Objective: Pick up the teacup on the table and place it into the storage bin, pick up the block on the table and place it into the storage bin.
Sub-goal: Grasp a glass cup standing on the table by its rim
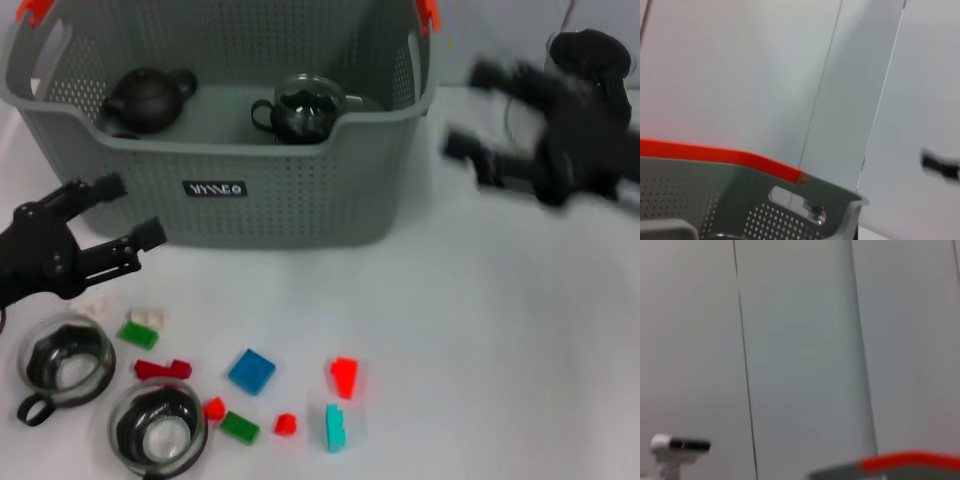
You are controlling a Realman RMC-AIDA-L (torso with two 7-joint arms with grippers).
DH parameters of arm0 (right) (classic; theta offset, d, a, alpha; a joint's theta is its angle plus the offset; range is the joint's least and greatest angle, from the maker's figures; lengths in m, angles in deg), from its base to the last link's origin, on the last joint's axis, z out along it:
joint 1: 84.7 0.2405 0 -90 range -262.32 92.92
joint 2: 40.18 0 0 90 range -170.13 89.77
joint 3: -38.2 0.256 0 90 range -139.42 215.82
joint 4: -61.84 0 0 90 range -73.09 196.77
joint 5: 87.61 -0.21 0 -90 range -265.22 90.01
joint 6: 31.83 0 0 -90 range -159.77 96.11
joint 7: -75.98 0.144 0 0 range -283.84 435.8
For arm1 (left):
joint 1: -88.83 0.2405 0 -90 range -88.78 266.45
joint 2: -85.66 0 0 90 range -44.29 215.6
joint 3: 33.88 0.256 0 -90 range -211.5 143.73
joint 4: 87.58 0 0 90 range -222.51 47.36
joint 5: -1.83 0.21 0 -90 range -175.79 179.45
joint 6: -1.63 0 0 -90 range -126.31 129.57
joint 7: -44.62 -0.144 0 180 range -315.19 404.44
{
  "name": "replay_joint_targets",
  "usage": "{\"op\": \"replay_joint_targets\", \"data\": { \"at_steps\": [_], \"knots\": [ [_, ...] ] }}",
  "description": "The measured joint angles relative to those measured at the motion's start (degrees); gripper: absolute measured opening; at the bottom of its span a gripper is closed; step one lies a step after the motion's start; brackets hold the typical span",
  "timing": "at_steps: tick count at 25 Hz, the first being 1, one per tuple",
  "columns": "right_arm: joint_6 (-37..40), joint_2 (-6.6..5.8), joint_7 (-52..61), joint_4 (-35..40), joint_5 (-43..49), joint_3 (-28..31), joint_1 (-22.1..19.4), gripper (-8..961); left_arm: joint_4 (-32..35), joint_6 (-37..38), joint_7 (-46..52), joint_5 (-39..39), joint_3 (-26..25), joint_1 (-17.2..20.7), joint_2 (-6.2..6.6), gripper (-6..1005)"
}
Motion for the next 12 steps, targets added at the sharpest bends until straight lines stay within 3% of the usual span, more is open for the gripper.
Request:
{"op": "replay_joint_targets", "data": {
  "at_steps": [5,12],
  "knots": [
    [3.27,-0.44,-10.4,-10.85,6.01,4.62,-3.41,927,0.07,-0.72,2.7,0.07,0.47,-1.12,0.47,934],
    [1.77,-0.83,-11.87,-12.42,13.66,8.55,-5.38,927,4.17,1.78,7.08,1.85,1.17,-0.63,1.62,935]
  ]
}}
